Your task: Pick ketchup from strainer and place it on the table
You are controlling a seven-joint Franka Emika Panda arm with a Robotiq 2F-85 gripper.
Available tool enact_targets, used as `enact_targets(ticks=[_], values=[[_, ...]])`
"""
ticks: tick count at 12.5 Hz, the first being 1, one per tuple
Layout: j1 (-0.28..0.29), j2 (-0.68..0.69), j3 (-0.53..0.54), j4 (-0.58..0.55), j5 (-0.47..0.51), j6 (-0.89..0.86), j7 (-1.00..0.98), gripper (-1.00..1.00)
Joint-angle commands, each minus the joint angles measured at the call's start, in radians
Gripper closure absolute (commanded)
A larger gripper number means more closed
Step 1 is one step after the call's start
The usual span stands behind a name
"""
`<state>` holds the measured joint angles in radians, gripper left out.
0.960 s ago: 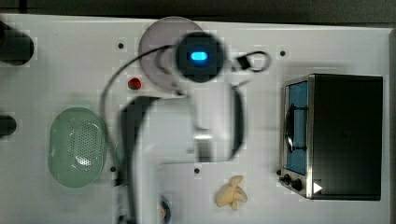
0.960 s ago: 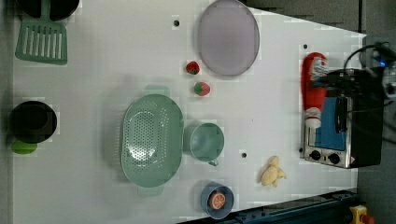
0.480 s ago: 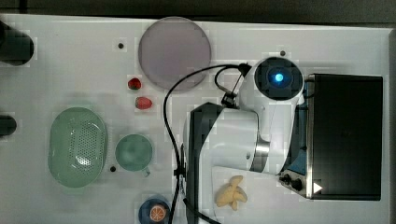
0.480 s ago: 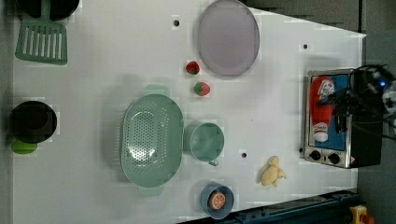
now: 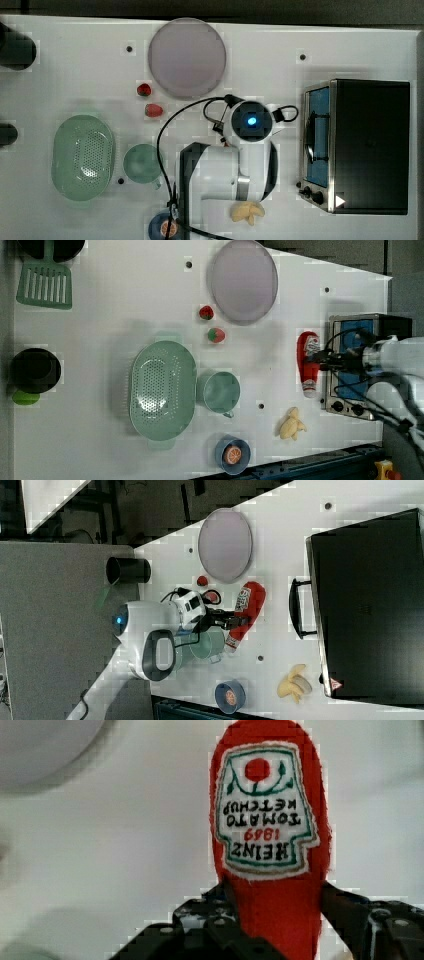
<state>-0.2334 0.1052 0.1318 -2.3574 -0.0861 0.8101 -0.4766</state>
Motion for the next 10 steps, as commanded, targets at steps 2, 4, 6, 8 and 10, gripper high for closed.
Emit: enact_targets(ticks=[2, 4, 6, 8, 10], values=[[0.012, 0.098, -0.001, -0.014, 0.006, 0.126, -0.030, -0.19], [0.012, 0.125, 0.003, -0.013, 0.006, 0.167, -0.030, -0.61], [0.012, 0.109, 0.005, -0.002, 0.006, 0.163, -0.026, -1.00], [0.012, 0.060, 0.009, 0.040, 0.006, 0.116, 0.004, -1.00], [0.013, 0.004, 0.019, 0.123, 0.006, -0.009, 0.102, -1.00]])
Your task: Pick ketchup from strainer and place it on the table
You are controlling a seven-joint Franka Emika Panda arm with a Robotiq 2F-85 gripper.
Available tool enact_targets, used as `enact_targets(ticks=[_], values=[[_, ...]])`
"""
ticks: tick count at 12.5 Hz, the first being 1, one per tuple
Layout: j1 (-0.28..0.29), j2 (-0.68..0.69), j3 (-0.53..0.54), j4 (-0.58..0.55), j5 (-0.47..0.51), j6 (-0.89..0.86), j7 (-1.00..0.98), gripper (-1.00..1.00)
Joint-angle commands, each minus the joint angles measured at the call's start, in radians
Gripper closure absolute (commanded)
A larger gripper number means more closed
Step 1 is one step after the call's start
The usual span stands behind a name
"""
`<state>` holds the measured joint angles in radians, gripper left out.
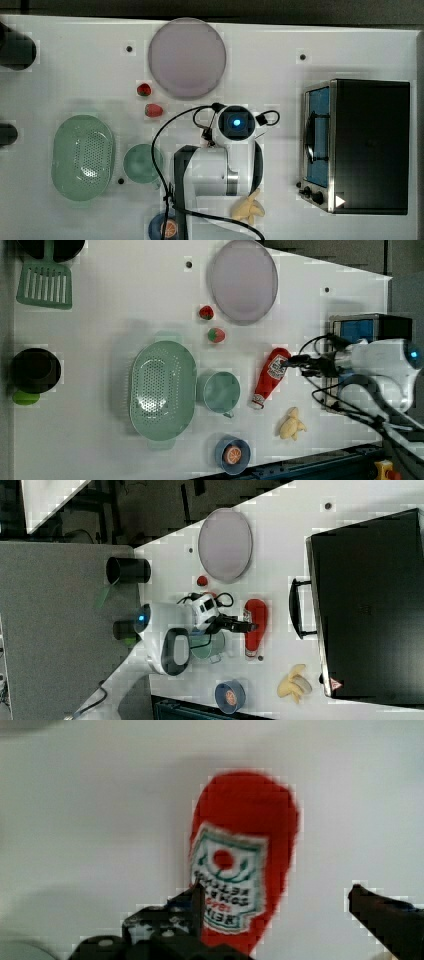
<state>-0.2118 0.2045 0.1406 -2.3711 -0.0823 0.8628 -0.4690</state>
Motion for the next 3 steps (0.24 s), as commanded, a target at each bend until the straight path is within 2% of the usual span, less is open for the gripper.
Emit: enact_targets(ticks=[1, 3], values=[[-0.009, -0.119, 0.015, 0.191, 0.002, -0.158, 0.167, -1.00], [-0.009, -0.151, 0.018, 0.319, 0.002, -0.365, 0.292, -1.00]])
